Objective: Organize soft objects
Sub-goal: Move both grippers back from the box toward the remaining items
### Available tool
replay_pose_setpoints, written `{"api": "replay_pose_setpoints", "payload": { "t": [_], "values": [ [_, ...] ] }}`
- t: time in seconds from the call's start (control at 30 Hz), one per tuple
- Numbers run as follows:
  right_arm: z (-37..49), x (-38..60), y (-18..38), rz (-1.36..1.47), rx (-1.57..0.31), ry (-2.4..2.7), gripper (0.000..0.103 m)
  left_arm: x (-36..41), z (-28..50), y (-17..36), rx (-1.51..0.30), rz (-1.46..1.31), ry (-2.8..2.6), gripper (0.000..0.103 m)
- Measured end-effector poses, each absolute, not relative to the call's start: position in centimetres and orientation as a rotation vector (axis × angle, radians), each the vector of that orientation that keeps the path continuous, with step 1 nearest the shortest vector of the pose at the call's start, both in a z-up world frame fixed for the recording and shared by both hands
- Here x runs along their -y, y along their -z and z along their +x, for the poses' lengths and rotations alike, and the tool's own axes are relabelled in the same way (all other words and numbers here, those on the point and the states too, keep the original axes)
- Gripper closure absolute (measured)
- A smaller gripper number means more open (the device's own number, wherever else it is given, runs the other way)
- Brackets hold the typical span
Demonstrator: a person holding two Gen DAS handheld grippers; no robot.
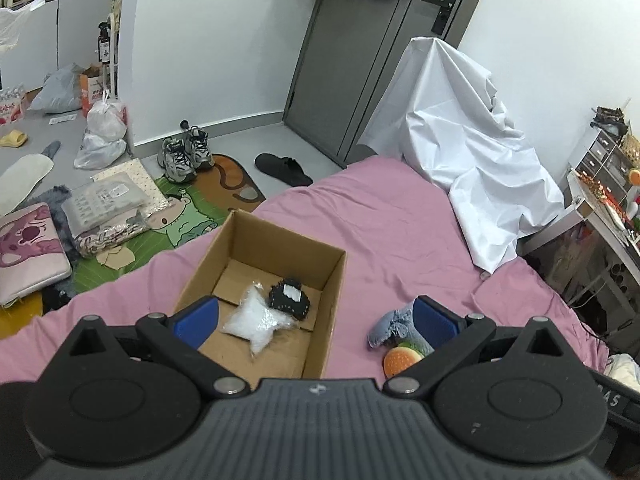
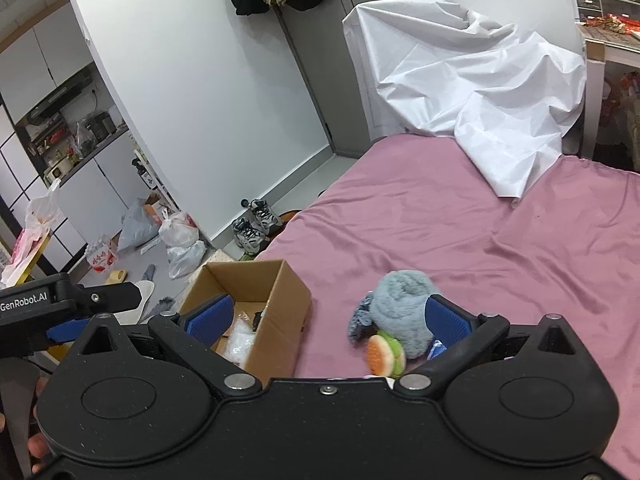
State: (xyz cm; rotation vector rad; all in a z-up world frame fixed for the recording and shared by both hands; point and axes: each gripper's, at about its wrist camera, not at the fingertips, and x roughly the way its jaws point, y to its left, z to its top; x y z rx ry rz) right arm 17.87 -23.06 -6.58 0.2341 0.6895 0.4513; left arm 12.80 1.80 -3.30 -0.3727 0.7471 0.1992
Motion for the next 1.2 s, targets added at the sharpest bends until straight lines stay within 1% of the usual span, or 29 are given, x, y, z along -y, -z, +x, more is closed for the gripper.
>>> {"api": "replay_pose_setpoints", "payload": {
  "t": [0.27, 0.57, 0.7, 0.77, 1.2],
  "values": [
    [17.7, 25.4, 6.8, 0.230, -0.693, -0.423, 0.000, 1.3, 12.4, 3.6, -0.743, -0.323, -0.184, 0.001],
    [17.6, 28.7, 7.3, 0.240, -0.685, -0.387, 0.000, 5.0, 12.8, 5.1, -0.762, -0.305, -0.160, 0.001],
    [18.0, 29.9, 7.9, 0.293, -0.713, -0.388, 0.000, 6.0, 13.0, 5.7, -0.767, -0.313, -0.159, 0.001],
    [18.1, 30.3, 8.2, 0.307, -0.721, -0.395, 0.000, 6.6, 13.2, 6.2, -0.781, -0.303, -0.159, 0.003],
    [18.9, 32.8, 9.9, 0.351, -0.794, -0.405, 0.000, 10.1, 14.3, 9.6, -0.854, -0.288, -0.148, 0.003]
  ]
}}
